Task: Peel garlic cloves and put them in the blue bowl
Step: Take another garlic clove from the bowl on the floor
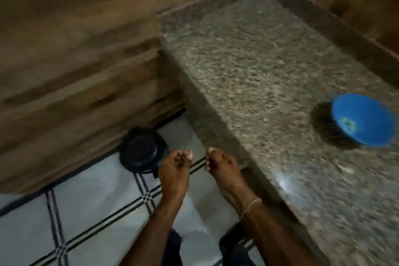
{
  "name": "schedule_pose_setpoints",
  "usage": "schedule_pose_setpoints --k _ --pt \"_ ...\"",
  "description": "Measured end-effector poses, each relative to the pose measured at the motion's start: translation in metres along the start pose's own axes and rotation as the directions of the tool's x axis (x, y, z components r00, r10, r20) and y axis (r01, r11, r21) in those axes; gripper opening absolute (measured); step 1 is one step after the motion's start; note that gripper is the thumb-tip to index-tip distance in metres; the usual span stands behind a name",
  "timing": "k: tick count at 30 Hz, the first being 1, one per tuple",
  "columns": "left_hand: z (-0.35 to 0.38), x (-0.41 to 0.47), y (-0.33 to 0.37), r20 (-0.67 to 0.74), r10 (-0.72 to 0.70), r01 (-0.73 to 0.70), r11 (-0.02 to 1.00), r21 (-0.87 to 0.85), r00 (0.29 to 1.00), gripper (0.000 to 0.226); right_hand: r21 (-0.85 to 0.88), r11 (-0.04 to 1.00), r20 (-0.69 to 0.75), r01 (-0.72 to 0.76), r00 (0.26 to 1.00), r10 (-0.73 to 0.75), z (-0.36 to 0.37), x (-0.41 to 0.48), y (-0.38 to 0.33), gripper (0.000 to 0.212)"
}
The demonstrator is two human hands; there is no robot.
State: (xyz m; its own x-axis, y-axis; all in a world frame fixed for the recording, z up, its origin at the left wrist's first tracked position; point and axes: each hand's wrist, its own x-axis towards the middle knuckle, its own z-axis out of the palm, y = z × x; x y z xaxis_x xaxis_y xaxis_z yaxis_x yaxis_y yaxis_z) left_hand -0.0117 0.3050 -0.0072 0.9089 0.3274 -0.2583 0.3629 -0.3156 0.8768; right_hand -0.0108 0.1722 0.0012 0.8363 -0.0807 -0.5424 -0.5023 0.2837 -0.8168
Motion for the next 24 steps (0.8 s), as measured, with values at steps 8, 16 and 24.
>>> schedule_pose_setpoints --k 8,16,24 --pt "-0.166 0.065 -0.087 -0.205 -0.122 0.122 0.992 -0.014 0.971 0.018 -0.097 0.984 0.082 -0.149 0.984 0.157 0.173 0.019 0.062 0.021" --pt "-0.226 0.121 -0.147 -0.258 -0.247 0.248 0.968 -0.029 0.934 0.013 -0.301 0.922 0.086 -0.242 0.956 0.279 0.254 0.086 0.104 0.033" --pt "-0.207 0.207 -0.257 -0.154 -0.579 0.561 0.815 -0.147 0.801 0.016 -0.362 0.843 -0.025 -0.397 0.908 0.417 0.277 0.189 0.200 0.046"
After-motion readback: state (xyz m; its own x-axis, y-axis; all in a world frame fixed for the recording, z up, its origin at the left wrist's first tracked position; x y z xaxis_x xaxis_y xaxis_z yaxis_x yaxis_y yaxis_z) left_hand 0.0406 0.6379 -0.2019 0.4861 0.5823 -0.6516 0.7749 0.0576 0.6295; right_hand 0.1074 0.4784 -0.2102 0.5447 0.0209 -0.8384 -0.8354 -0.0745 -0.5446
